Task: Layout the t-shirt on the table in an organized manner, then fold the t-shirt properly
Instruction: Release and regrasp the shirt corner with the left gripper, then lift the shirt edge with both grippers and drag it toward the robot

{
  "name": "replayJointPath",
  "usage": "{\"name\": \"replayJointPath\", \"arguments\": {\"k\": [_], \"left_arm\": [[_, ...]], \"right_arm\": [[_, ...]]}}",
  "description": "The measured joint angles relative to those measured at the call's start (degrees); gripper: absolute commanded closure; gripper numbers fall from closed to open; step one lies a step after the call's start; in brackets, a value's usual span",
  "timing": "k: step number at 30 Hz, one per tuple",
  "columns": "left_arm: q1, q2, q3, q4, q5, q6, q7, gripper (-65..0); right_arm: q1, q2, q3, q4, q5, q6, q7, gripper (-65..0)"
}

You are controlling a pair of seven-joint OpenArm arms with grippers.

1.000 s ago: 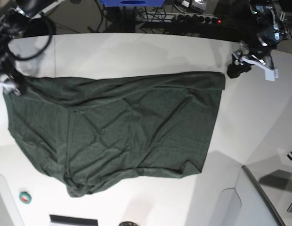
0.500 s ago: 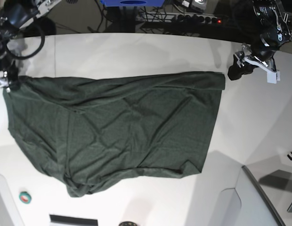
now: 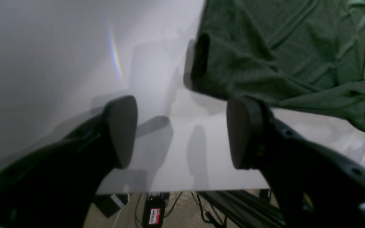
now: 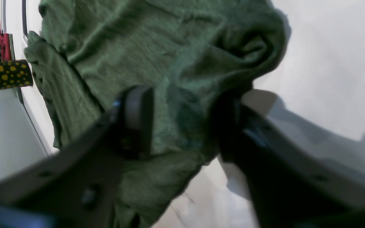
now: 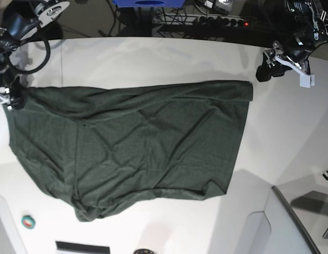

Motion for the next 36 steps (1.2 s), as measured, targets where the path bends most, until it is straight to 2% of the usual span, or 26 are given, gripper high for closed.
{"name": "replayJointPath", "arguments": {"k": [3, 5, 13, 22, 26, 32, 34, 36], "left_arm": [[1.03, 0.13, 0.11, 0.15, -0.02, -0.02, -0.09, -43.6], [1.53, 0.22, 0.07, 0.13, 0.00, 0.00, -0.02, -43.6], [1.38, 1.92, 0.11, -0.39, -0.07, 0.00, -0.44, -43.6], [-6.16, 3.41, -0.17, -12.33, -2.36, -1.36, -2.64, -42.8], [-7.67, 4.59, -0.39, -12.20, 1.88, -1.73, -3.76, -42.5], [-8.22, 5.14, -0.31, -12.48, 3.04, -2.60, -4.04, -42.1], [-8.39, 5.11, -0.33, -12.46, 3.50, -2.54, -3.91, -35.9], [-8.52, 5.01, -0.31, -12.46, 4.55, -1.66, -3.74, -26.5]], "right_arm": [[-0.33, -0.26, 0.00, -0.35, -0.46, -0.02, -0.31, -4.8], [-0.42, -0.52, 0.00, -0.46, -0.31, -0.02, -0.52, 0.0], [-0.39, -0.57, -0.02, -0.46, -0.28, -0.02, -0.72, -0.8], [-0.17, -0.50, 0.00, -0.42, -0.02, -0.02, -3.72, -0.8], [-0.17, -0.48, 0.00, -0.42, 0.00, -0.02, -3.78, -0.8], [-0.17, -0.44, 0.00, -0.42, -0.04, -0.02, -3.93, -0.8], [-0.17, -0.44, 0.00, -0.42, -0.02, -0.02, -3.96, -0.8], [-0.17, -0.42, 0.00, -0.42, -0.02, -0.02, -4.11, -0.8]]}}
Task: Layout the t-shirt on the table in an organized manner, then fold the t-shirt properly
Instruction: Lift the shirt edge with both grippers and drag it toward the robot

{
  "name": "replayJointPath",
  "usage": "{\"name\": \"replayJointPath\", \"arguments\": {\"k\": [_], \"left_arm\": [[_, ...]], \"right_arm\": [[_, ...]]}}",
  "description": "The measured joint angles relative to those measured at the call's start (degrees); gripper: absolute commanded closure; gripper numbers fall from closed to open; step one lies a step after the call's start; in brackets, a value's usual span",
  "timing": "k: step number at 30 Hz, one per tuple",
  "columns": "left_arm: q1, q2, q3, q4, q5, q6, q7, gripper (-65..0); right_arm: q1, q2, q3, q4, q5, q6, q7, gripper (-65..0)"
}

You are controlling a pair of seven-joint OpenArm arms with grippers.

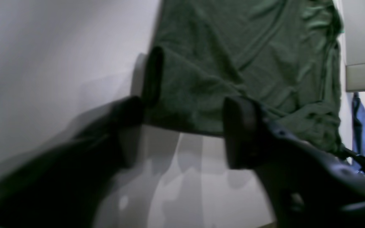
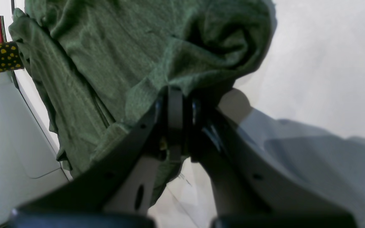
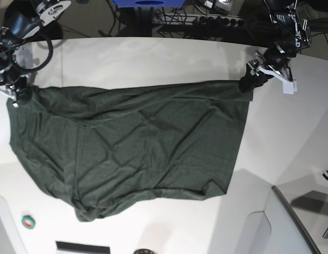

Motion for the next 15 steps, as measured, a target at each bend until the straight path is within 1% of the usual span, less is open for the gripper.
{"name": "replayJointPath", "arguments": {"k": [1, 2, 4, 7, 8, 9, 11, 15], "left_arm": [[0.02, 0.00, 0.00, -0.02, 0.17, 0.00, 0.11, -23.0], [0.07, 0.00, 0.00, -0.07, 0.24, 0.02, 0.15, -20.9], [0.07, 0.00, -0.02, -0.44, 0.20, 0.17, 0.33, -17.9], [0.00, 0.02, 0.00, -0.55, 0.24, 0.17, 0.52, -15.3], [-0.17, 0.02, 0.00, -0.74, 0.35, 0.17, 0.70, -13.0], [-0.39, 0.02, 0.00, -0.76, 1.11, 0.22, 0.74, -9.5], [-1.14, 0.02, 0.00, -0.76, 3.91, 0.20, 0.85, 0.0], [-2.93, 0.35, 0.02, -0.74, 6.08, 0.24, 1.51, 0.0]], "right_arm": [[0.00, -0.02, 0.00, 0.00, 0.00, 0.00, 0.04, -0.8], [0.00, -0.02, 0.00, 0.00, 0.00, 0.00, 0.02, -0.8], [0.00, -0.02, 0.00, 0.00, 0.00, 0.00, 0.00, -0.8], [0.00, -0.02, 0.00, 0.00, 0.02, 0.00, -0.04, -0.8], [0.02, -0.02, 0.00, 0.00, 0.00, 0.00, -0.07, -0.8], [0.02, -0.02, 0.00, 0.00, 0.00, 0.00, -0.04, -0.8], [0.02, -0.02, 0.00, 0.00, 0.00, 0.00, -0.07, -0.8], [0.00, -0.02, 0.00, 0.02, 0.00, 0.00, -0.07, -0.8]]}}
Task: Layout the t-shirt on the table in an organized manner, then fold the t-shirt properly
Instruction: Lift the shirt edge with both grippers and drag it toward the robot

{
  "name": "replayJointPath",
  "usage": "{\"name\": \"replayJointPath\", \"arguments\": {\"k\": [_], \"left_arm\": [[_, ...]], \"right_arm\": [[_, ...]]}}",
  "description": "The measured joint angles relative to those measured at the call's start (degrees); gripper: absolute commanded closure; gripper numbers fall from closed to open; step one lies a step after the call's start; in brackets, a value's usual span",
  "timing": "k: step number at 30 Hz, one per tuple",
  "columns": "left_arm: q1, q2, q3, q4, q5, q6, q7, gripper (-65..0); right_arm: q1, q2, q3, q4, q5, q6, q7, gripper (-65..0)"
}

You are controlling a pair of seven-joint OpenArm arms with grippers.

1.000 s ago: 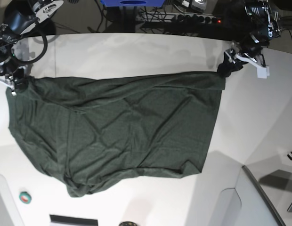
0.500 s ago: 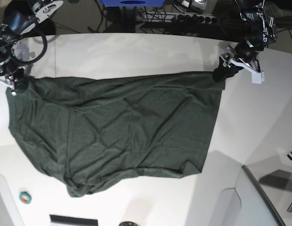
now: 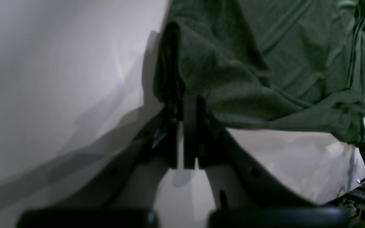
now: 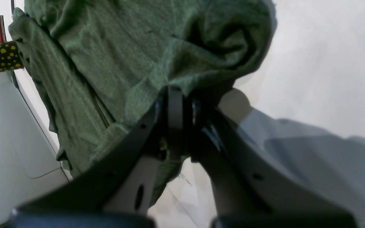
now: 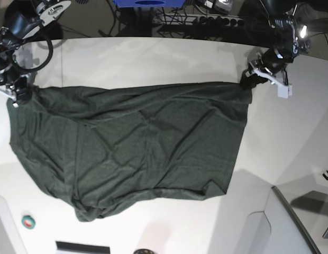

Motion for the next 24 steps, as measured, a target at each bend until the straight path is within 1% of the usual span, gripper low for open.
{"name": "replayJointPath", "arguments": {"k": [2, 4, 6, 8, 13, 14, 15, 17, 19, 21, 24], "left_arm": [[-0.11, 0.20, 0.13, 0.94, 0.48, 0.24, 0.46, 0.0], [0.35, 0.48, 0.13, 3.76, 1.68, 0.42, 1.92, 0.0], [0.57, 0.61, -0.15, 7.21, 2.69, 1.49, 5.68, 0.0], [-0.15, 0.59, -0.33, 9.11, 2.58, 1.27, 8.28, 0.0], [-2.60, 0.76, -0.26, 10.05, 1.79, 1.27, 9.14, 0.0], [-2.36, 0.96, -0.28, 10.64, 1.90, 1.70, 9.60, 0.0], [-1.99, 1.33, -0.33, 11.45, 1.92, 3.23, 10.84, 0.0], [-1.62, 2.10, -1.38, 13.25, 2.58, 4.09, 12.85, 0.0], [-1.81, 3.06, -3.56, 15.37, 2.54, 4.20, 14.08, 0.0], [-2.56, 3.45, -5.55, 17.73, 2.12, 4.15, 17.25, 0.0], [-5.09, 3.50, -7.98, 20.02, 2.51, 4.24, 21.68, 0.0]], "right_arm": [[0.00, 0.00, -0.28, 0.39, -0.24, 0.00, -0.02, -0.8], [-0.33, -0.42, -0.28, 2.54, -1.64, -0.31, -2.16, -0.8], [-0.72, -0.81, -0.33, 4.94, -2.45, -0.85, -5.07, -0.8], [-0.94, -0.94, -0.33, 6.51, -3.04, -1.07, -6.67, -0.8], [-0.61, -0.90, -0.35, 7.39, -2.97, -1.09, -7.30, -0.8], [-0.63, -0.92, -0.42, 7.41, -3.02, -1.07, -7.50, -0.8], [-0.70, -0.94, -0.44, 7.41, -3.02, -1.09, -7.50, -0.6], [-1.25, -1.05, -0.55, 8.35, -3.13, -1.07, -7.54, -0.6], [-2.67, -1.22, -2.36, 12.50, -3.48, -1.29, -8.24, -0.6], [-3.67, -0.92, -5.01, 17.31, -3.50, -1.51, -9.55, -0.6], [-2.80, -0.98, -7.65, 23.08, -2.86, -1.44, -12.61, -0.6]]}}
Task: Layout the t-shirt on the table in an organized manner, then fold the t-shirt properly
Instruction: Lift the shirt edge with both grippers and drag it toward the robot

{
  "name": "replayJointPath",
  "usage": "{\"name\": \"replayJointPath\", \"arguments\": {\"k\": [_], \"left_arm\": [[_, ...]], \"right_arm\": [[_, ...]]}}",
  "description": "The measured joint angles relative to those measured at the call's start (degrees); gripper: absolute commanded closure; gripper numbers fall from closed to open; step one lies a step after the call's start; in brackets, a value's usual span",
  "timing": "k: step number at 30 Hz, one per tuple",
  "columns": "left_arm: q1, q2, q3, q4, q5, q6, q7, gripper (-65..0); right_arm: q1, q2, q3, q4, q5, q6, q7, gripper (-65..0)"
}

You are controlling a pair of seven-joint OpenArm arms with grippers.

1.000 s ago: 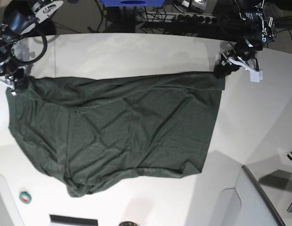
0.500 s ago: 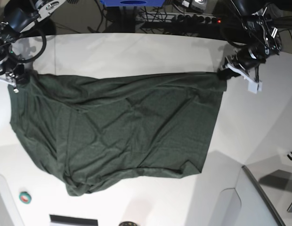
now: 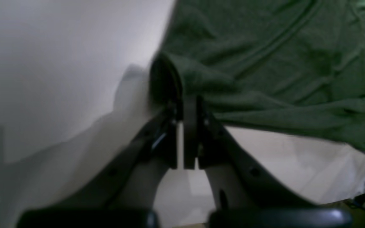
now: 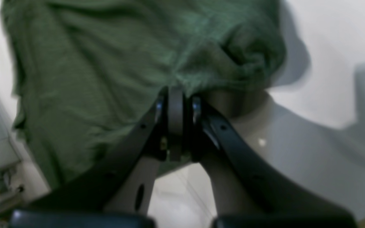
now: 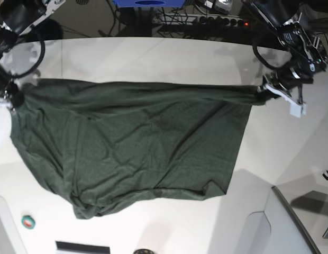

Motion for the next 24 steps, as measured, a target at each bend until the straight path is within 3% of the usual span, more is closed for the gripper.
{"name": "replayJointPath", "arguments": {"k": [5, 8, 11, 18, 24], "left_arm": [[-5.07, 0.44, -0.31, 0.15, 0.04, 3.72, 1.18, 0.0], [-7.41, 0.74, -0.15, -0.09, -0.04, 4.55, 1.25, 0.0], [-7.54, 0.59, -0.17, -0.09, -0.22, 6.51, 1.18, 0.0], [-4.81, 0.28, -0.15, -5.81, 0.33, 6.49, 0.94, 0.0], [-4.52, 0.28, -0.15, -8.57, 0.42, 6.49, 0.94, 0.0]], "right_arm": [[3.89, 0.61, -2.16, 1.36, -0.61, -0.37, -3.02, -0.6], [6.56, 1.92, -2.16, 1.40, -0.35, -3.65, -4.28, -0.6], [7.02, 3.06, -2.16, 1.44, -0.15, -4.39, -5.46, -0.6], [2.45, 2.40, -1.75, 1.42, -0.37, -4.87, -6.27, -0.6], [1.36, 2.56, -1.88, -2.91, -0.11, -4.98, -3.82, -0.6]]}}
